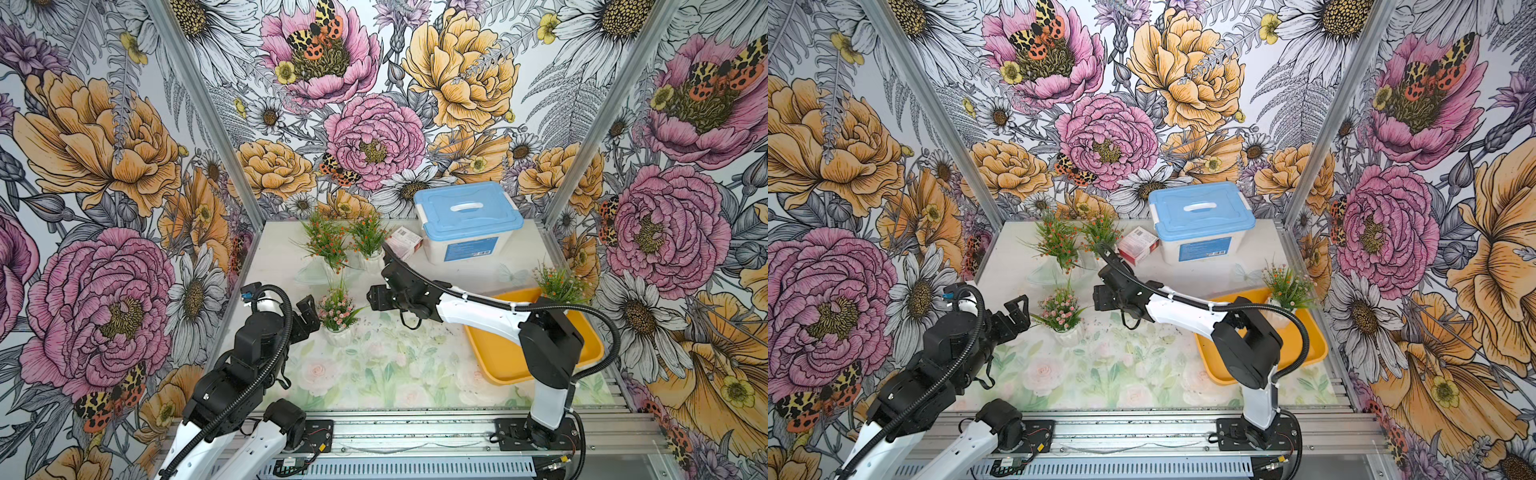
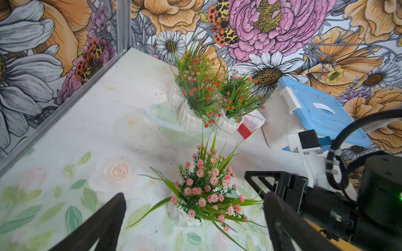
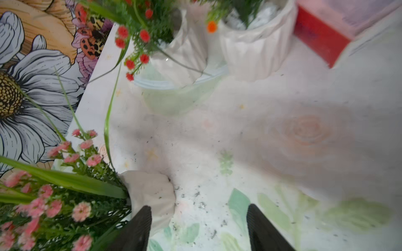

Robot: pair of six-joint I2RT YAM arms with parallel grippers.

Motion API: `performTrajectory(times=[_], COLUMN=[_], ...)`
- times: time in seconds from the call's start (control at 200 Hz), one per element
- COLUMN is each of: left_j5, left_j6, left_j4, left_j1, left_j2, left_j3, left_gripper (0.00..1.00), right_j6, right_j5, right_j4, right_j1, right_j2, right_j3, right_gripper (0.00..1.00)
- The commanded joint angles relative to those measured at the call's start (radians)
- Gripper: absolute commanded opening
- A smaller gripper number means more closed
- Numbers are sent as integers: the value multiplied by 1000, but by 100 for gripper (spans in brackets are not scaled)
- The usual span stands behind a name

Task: Put the potted gypsophila into the storage box
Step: Pick up the baby's breath potted plant from the center of the board.

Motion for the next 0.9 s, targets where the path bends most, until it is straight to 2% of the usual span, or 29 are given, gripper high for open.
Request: performTrajectory(times=[0.0,0.28,0.61,0.895], left_j5=[49,79,81,48], left_j6=[-22,-13,-7,50], left_j4=[-32,-60,-101,-101], left_j1=[25,50,53,54], left_j2=[-23,-72,-103,-90], left_j3=[-10,-10,-10,20], left_gripper=[99,99,99,99], right_j6=[12,10,28,28], right_j5=[-12,-21,7,142], right_j4=[16,15,12,-42], right_j1=[17,63,132,174], right_j2=[51,144,185,215], right_j3=[58,133,152,164], right_gripper=[68,61,54,43])
